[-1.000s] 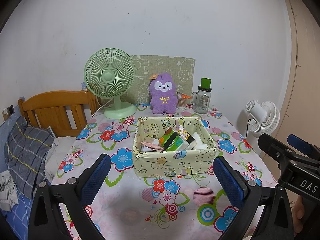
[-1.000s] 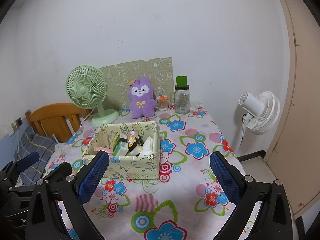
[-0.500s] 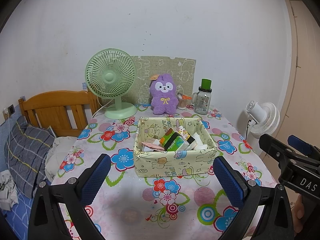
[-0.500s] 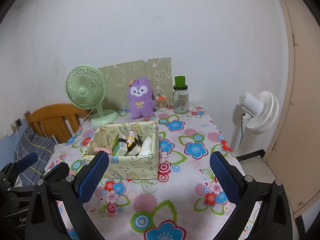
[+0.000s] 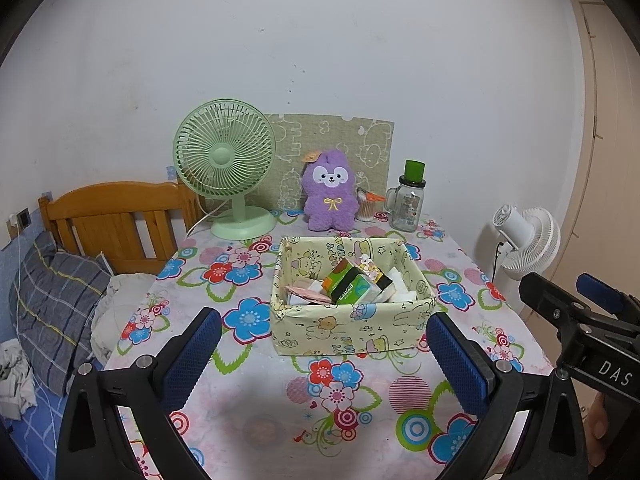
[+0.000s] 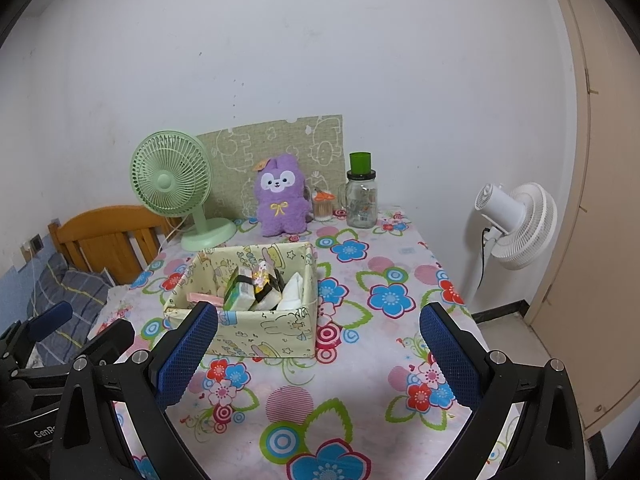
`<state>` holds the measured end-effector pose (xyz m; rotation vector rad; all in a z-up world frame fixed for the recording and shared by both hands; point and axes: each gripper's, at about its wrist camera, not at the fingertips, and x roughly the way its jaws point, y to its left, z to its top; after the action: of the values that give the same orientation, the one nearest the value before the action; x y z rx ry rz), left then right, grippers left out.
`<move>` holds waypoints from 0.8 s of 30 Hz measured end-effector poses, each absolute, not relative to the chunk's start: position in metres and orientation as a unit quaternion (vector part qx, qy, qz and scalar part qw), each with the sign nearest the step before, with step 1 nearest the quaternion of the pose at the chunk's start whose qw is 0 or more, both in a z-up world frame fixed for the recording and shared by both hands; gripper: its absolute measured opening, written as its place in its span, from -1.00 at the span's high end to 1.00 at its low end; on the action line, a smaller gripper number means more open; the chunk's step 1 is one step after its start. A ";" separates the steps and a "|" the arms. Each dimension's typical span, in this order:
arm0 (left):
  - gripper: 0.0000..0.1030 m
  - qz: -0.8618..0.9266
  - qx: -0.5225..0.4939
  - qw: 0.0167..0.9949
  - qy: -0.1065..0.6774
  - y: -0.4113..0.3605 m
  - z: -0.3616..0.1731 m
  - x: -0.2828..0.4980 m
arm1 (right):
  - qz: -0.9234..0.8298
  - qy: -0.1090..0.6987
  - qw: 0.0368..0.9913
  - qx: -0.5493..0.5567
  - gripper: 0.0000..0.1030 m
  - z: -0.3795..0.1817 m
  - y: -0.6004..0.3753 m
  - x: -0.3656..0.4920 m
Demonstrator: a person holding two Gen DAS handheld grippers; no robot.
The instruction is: Organize soft objects
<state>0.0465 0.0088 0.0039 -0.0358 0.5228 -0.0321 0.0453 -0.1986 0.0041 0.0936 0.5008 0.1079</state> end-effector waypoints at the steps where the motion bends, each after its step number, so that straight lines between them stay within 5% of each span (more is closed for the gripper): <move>1: -0.99 -0.016 -0.017 0.966 0.259 0.009 0.004 0.046 | 0.052 0.248 0.966 0.046 -0.98 0.004 -0.199 0.045; 24: -0.99 -0.016 -0.017 0.966 0.258 0.009 0.004 0.045 | 0.050 0.249 0.966 0.045 -0.98 0.005 -0.197 0.045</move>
<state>0.0454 0.0094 0.0044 -0.0348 0.5216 -0.0318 0.0453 -0.1973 0.0055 0.0910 0.5037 0.1003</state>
